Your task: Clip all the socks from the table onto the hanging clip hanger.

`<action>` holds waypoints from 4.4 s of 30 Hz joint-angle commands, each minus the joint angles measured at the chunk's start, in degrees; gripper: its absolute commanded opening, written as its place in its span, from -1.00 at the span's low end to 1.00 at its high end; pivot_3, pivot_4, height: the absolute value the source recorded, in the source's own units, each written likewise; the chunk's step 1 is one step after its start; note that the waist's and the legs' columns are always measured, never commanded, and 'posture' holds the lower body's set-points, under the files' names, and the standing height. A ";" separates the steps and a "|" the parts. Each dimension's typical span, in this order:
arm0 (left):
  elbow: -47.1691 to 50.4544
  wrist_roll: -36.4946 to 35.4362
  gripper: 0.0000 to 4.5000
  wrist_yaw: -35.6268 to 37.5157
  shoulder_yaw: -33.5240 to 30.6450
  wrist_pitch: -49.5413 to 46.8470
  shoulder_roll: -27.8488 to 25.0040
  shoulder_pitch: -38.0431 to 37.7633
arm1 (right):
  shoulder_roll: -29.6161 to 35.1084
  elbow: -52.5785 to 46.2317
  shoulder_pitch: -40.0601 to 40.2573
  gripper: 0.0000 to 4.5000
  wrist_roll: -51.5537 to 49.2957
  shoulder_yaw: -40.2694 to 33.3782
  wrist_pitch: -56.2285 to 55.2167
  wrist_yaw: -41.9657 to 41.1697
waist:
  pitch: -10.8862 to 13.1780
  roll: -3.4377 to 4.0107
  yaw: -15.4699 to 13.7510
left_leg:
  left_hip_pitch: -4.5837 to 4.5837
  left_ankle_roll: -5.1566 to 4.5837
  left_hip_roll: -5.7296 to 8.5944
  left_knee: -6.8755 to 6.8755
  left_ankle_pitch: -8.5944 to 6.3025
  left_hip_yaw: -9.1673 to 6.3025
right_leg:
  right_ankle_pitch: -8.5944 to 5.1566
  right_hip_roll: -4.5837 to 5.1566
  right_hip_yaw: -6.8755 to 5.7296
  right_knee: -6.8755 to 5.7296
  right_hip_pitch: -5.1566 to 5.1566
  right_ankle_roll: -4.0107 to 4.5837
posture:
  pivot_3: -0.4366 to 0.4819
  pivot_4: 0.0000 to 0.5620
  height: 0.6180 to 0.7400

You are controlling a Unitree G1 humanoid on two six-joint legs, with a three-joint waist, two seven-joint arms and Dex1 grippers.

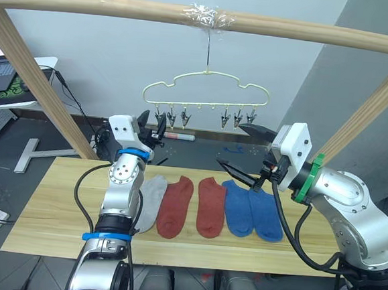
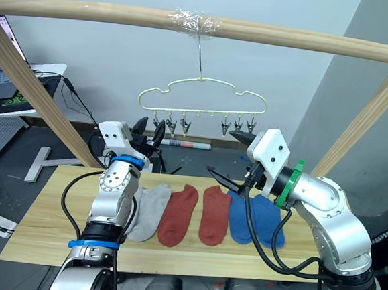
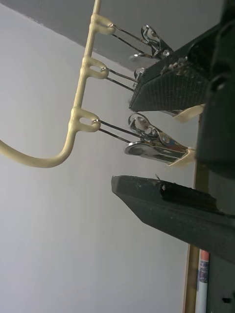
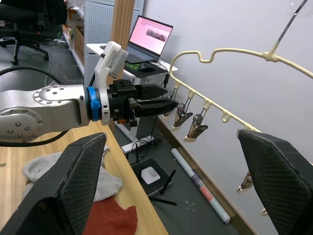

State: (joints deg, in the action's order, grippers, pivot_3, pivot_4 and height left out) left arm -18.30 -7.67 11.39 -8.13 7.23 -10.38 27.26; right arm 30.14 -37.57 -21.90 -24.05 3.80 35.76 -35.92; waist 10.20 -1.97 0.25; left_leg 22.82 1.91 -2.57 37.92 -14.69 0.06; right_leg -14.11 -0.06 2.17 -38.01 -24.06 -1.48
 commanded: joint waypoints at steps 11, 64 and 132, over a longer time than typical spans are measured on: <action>3.59 0.88 0.07 -2.93 0.65 -2.87 0.83 0.25 | 1.34 -3.65 -1.86 1.00 -3.35 -0.25 2.07 -0.65 | 0.10 -0.03 -0.01 | 0.03 0.00 0.00 0.00 0.00 -0.01 | 0.00 0.00 -0.01 0.03 -0.01 0.00 | -0.08 -0.32 0.52; 6.35 2.42 0.07 -5.40 1.24 -1.37 2.10 -1.93 | 2.18 -2.78 -0.29 1.00 -3.09 -0.30 0.32 -1.27 | 0.18 -0.02 -0.05 | 0.06 0.00 -0.01 -0.04 0.00 -0.01 | 0.00 -0.01 -0.01 0.05 -0.04 -0.01 | -0.06 -0.33 0.52; 8.77 0.84 -0.99 3.19 1.36 -6.77 -5.29 1.42 | -23.21 39.81 12.99 1.00 19.08 -5.94 -6.31 35.56 | 1.11 0.07 0.07 | 0.13 0.01 -0.03 -0.08 0.00 0.06 | 0.00 -0.03 0.06 0.08 -0.14 -0.01 | -0.03 -0.28 0.52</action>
State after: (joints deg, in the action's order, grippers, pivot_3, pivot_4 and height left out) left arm -11.93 -6.53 14.41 -6.50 0.29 -15.13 28.06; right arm 7.35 1.18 -8.41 -5.58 -0.85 30.58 -1.81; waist 11.31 -1.90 0.32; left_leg 22.95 1.91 -2.60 37.83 -14.70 0.12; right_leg -14.11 -0.10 2.23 -37.93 -24.20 -1.49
